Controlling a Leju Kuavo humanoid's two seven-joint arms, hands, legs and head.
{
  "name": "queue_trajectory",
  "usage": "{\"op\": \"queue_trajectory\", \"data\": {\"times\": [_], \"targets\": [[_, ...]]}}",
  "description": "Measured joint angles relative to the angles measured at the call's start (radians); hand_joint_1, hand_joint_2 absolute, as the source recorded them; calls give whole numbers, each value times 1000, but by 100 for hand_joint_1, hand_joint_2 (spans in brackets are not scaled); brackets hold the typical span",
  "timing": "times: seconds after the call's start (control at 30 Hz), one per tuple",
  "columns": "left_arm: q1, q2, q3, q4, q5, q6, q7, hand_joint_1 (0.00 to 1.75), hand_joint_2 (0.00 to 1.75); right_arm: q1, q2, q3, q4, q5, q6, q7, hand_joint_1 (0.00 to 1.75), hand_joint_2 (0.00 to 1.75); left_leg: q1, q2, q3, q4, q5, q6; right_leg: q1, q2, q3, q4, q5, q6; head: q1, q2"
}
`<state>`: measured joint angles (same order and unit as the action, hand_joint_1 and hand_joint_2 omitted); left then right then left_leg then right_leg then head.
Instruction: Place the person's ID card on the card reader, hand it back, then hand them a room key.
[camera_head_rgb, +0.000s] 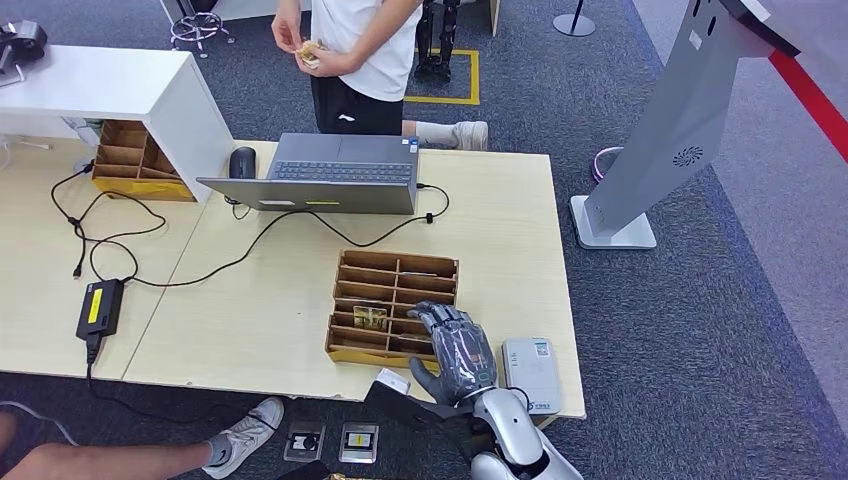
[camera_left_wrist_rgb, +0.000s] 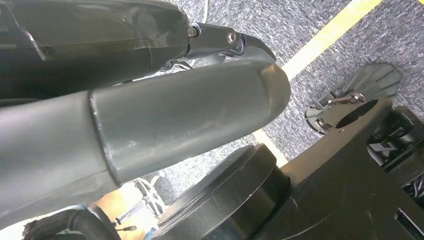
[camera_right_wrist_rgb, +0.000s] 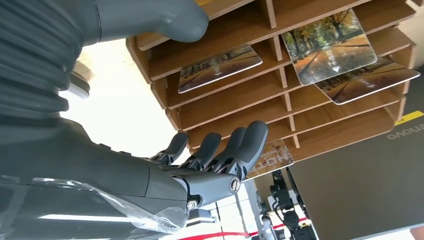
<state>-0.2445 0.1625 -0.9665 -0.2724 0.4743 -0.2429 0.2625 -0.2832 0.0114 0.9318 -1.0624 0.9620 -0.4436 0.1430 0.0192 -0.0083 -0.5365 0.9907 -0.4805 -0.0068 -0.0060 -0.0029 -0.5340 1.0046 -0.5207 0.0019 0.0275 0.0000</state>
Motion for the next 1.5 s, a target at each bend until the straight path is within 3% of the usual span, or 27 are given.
{"op": "queue_trajectory", "data": {"times": [0.43,1.5], "targets": [[0,0,21,0,-20,-6,8,0,0,13,-28,-5,-1,25,-3,33,78,175,0,0,0,0,0,0,0,0,0,0,0,0,0,0],[6,-1,68,0,-54,-9,8,0,0,19,-23,-1,-36,32,-2,-14,77,175,0,0,-1,0,0,0,0,0,0,0,0,0,0,0]]}}
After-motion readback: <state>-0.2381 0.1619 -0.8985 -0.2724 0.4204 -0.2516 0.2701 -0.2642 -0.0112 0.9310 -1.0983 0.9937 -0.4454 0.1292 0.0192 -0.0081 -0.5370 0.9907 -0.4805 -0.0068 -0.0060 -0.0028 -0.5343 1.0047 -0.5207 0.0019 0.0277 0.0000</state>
